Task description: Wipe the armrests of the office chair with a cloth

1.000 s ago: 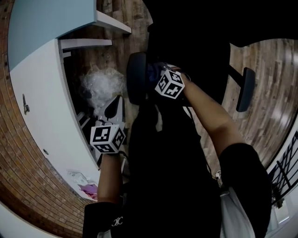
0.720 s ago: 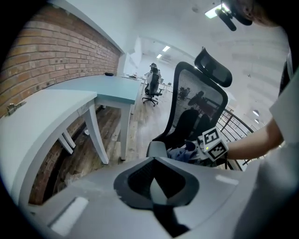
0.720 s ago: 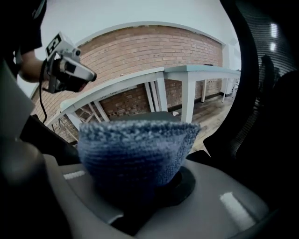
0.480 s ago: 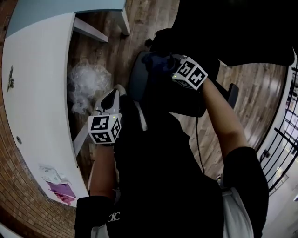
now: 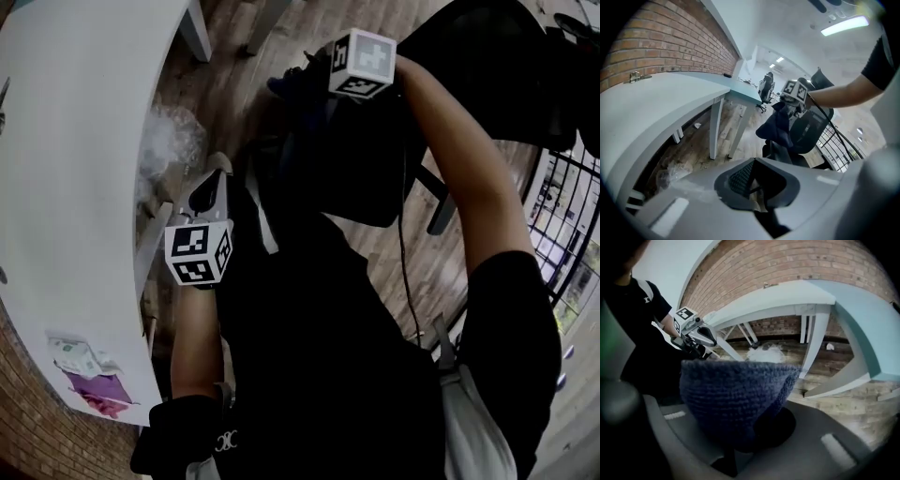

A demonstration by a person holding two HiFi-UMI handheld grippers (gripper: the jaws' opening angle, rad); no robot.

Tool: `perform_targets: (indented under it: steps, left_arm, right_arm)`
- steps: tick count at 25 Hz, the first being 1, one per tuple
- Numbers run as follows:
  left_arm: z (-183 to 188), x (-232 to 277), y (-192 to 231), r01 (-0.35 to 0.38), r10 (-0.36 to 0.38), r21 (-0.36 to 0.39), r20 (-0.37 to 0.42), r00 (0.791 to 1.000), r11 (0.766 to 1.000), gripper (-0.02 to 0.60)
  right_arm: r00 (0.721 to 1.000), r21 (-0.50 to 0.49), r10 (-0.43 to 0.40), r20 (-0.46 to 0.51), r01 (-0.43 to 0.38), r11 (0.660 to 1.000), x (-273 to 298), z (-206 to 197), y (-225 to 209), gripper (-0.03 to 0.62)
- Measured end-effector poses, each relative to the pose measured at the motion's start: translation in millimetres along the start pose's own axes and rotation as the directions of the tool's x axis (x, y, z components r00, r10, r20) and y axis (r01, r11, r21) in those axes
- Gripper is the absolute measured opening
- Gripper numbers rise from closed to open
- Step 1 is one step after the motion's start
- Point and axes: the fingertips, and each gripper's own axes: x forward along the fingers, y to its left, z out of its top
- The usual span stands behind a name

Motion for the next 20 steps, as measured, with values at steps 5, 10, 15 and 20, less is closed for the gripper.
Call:
perform_targets:
  steps: [5, 10, 15, 20]
  left_arm:
    - [-2.7, 1.0, 23.4, 0.015, -0.015, -0.001, -0.006, 1.0, 1.0, 0.006]
    - [-13.3, 8.8, 48.0, 0.015, -0.016, -0.009, -0.019, 1.0, 1.0, 0.006]
    - [-24.0, 16.7, 60.0, 0.018, -0.019, -0.034, -0.037, 0.999, 0.999, 0.006]
    - [-29.9, 27.8, 60.7, 0.027, -0.028, -0.022, -0.065, 0.997, 0.999, 0.006]
  right_arm:
    - [0.957, 0.049, 0.212, -0.199, -0.206, 0.977, 38.3, 21.9, -22.9, 0.058]
    - [0.849, 0.038, 0.26, -0.461, -0.274, 0.961, 82.9, -3.7, -34.1, 0.058]
    - [0.743, 0.109, 0.34, -0.576, -0.343, 0.933, 117.3, -34.9, -31.0, 0.058]
    - [0.642, 0.153, 0.378, -0.667, -0.379, 0.913, 137.6, -65.4, -31.1, 0.057]
